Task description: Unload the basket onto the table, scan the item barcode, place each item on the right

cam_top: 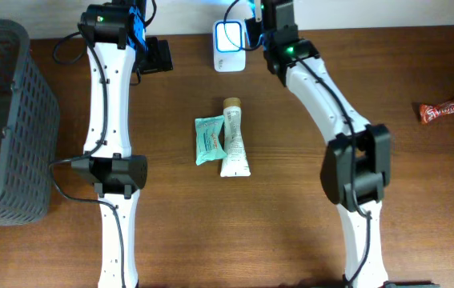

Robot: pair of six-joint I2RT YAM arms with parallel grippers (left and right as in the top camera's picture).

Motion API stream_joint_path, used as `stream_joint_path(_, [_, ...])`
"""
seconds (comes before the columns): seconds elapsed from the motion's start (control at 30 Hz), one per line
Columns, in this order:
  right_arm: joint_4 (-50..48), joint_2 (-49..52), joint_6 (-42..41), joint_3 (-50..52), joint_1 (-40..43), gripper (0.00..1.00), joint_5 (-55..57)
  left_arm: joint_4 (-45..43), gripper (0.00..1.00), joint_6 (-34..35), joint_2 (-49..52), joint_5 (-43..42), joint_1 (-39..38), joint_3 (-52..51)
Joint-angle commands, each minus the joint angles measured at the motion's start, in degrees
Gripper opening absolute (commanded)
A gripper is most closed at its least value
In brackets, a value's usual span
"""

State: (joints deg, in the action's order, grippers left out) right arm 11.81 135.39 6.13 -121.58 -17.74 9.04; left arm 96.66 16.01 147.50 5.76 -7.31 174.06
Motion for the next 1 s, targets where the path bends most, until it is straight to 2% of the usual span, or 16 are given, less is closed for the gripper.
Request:
stream_joint_path(0.0, [-3.04,4.74,3.69,-0.42,-1.49,0.04,-3.15,0.07,0.99,-0.5,0.57,-0.39,0.35,0.09])
stream_joint_path(0.13, [-6.73,5.42,13.29,-0.42,-3.34,0.04,-3.23,0.07,0.99,-0.5,0.57,-0.39,0.35,0.09])
stream_joint_path(0.3, [-5.57,5.57,25.24,-0.42,-5.14,0.04,-2.54,0.07,0.99,-0.5,0.57,-0.42,0.35,0.09])
stream_joint_path(0.47, [-4.09,5.57,32.57,-0.35,-5.51,0.04,-1.03,0.07,0.99,-0.5,0.57,-0.39,0.35,0.09])
stream_joint_path(0.6, [-4.72,5.57,34.51,-0.35,-5.33,0.04,4.17,0.07,0.99,-0.5,0.57,-0.42,0.35,0.09])
stream_joint_path(0.7, [-4.33,5.57,36.83,-0.35,-4.94,0.04,4.55,0.07,0.99,-0.5,0.57,-0.39,0.35,0.09])
stream_joint_path(0.97, [-3.87,5.99,36.52,-0.35,-4.59,0.04,4.52,0.07,0.99,-0.5,0.59,-0.42,0.35,0.09])
